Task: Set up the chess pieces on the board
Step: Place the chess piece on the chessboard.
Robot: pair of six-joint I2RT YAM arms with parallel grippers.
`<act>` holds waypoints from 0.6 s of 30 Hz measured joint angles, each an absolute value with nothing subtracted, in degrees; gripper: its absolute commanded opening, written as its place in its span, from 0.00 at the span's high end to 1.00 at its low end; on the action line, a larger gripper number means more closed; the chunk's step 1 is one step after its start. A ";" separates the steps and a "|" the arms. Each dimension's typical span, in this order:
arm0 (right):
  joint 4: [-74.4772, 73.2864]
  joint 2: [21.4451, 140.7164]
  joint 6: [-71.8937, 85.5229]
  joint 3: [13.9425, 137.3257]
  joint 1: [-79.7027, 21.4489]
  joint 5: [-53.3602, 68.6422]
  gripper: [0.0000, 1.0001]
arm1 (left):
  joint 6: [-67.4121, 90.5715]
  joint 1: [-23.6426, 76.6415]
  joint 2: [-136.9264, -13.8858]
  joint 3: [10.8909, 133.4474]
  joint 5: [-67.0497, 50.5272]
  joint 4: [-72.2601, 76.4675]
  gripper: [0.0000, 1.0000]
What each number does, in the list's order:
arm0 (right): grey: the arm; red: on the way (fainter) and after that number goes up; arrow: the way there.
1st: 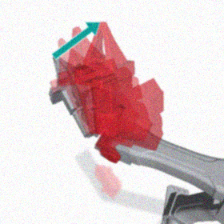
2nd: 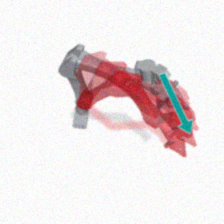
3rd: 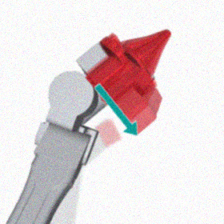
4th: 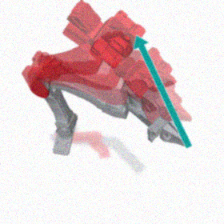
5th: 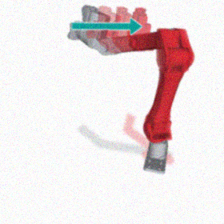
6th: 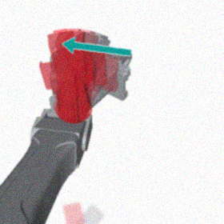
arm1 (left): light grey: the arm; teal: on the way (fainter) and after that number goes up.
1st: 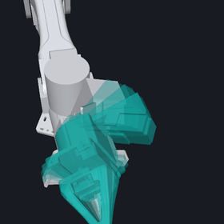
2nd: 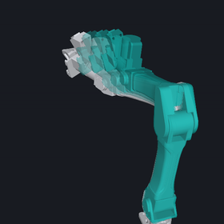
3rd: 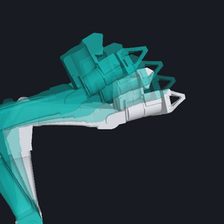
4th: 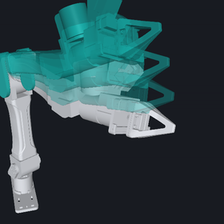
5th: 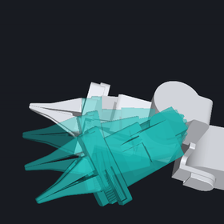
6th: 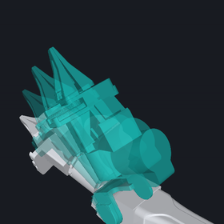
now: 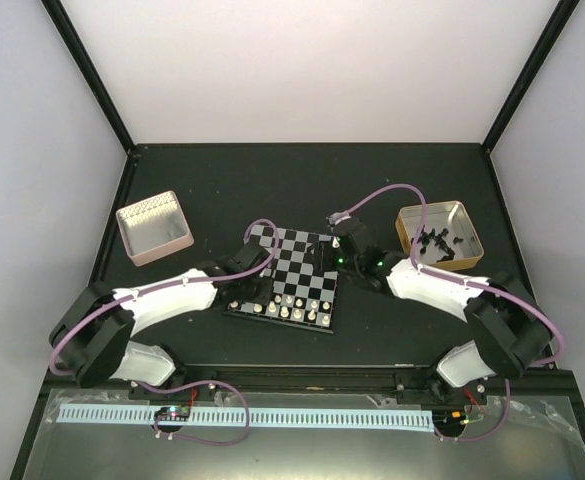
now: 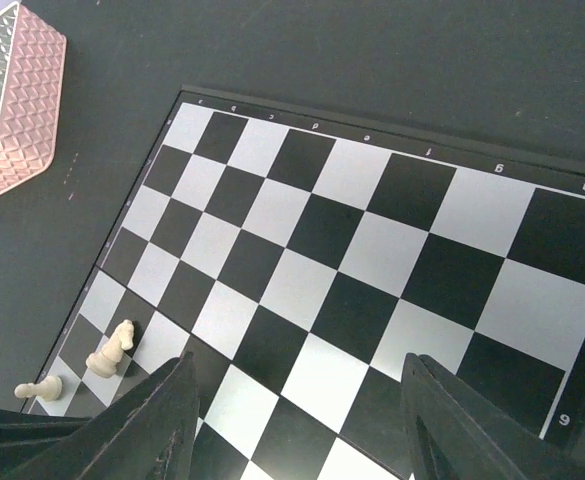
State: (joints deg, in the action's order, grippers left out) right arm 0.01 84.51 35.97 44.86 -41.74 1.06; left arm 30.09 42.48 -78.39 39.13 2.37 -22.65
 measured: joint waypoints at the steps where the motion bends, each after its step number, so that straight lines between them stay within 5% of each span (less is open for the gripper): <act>1: -0.03 84.60 35.99 44.97 -41.74 1.23 0.44 | 30.09 42.48 -78.56 39.13 2.37 -22.68 0.95; 18: -0.08 85.47 35.97 45.93 -41.74 2.13 0.44 | 29.54 42.50 -79.96 39.42 3.29 -22.76 0.86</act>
